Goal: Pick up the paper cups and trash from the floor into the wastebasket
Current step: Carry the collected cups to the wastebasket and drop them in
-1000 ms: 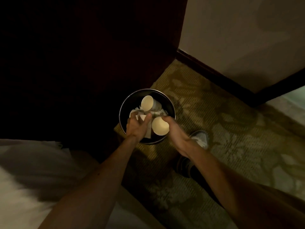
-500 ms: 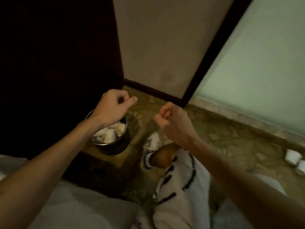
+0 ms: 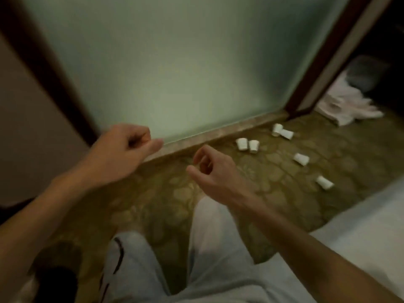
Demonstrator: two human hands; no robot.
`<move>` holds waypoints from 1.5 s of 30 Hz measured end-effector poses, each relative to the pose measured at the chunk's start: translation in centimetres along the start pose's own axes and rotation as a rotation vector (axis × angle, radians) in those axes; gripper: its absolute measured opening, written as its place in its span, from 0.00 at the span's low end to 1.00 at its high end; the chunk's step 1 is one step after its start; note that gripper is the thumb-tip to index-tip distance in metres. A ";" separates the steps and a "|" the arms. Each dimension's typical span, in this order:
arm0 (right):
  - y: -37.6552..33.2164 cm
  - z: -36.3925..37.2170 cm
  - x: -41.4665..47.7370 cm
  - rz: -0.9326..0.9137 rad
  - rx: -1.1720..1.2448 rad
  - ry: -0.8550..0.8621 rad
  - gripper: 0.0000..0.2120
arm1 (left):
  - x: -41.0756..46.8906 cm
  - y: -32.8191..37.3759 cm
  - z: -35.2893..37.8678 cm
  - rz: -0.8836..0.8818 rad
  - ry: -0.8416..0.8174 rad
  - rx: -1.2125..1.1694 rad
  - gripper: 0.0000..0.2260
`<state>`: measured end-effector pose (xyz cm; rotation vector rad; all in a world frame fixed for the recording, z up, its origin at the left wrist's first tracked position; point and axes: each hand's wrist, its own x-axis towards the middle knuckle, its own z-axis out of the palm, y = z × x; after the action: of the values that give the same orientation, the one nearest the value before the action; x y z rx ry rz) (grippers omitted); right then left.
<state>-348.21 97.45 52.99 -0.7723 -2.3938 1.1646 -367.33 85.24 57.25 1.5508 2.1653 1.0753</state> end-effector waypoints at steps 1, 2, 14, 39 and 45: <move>0.7 -1.6 0.3 0.047 0.005 0.050 0.06 | 2.4 1.0 1.0 0.037 -0.057 0.001 0.25; 1.2 -3.3 0.7 0.089 0.007 0.103 0.07 | 4.8 2.2 1.9 0.067 -0.112 0.006 0.25; -1.7 -28.7 0.6 0.594 0.141 0.443 0.07 | 28.7 26.1 5.5 0.207 -0.555 -0.101 0.15; 18.8 -50.6 12.7 1.179 0.138 0.633 0.14 | 57.4 36.1 36.3 0.355 -0.926 -0.037 0.08; 29.1 -51.0 13.9 1.309 0.194 0.687 0.14 | 61.7 34.5 48.5 0.402 -1.082 0.124 0.12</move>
<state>-322.52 151.53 61.00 -2.3177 -1.0370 1.1371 -338.40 165.90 60.04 1.9969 1.2090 0.0473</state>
